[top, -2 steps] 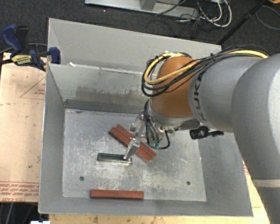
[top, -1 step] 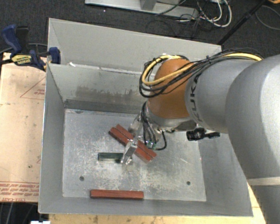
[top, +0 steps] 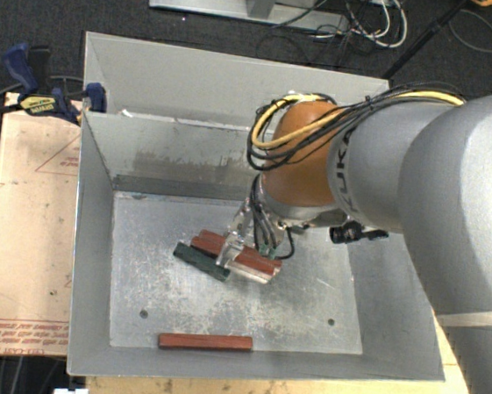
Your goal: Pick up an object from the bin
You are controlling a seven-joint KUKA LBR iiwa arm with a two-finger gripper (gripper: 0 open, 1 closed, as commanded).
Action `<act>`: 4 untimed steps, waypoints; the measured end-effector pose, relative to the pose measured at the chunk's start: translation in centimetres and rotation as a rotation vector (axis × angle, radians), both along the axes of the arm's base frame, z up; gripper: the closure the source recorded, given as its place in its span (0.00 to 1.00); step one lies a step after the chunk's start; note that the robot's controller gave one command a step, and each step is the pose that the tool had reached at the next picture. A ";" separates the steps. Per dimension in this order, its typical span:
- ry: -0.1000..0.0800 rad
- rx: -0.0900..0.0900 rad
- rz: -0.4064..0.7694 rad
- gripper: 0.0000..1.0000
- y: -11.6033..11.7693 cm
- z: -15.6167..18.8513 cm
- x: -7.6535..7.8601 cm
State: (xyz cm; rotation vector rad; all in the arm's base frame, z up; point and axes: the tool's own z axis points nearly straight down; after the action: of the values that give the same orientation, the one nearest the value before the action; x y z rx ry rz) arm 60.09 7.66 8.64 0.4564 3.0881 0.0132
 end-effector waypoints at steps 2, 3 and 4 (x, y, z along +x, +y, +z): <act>0.004 -0.001 0.000 1.00 0.0 0.1 0.0; 0.023 -0.005 0.001 1.00 -0.1 1.0 -0.4; 0.027 -0.005 0.001 1.00 -0.1 3.1 -0.5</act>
Offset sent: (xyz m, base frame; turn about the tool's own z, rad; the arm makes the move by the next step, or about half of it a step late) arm 0.0000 0.0001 0.0156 -0.0001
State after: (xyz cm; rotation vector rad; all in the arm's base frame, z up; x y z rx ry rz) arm 59.57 7.52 11.75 0.4586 3.1137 -0.0011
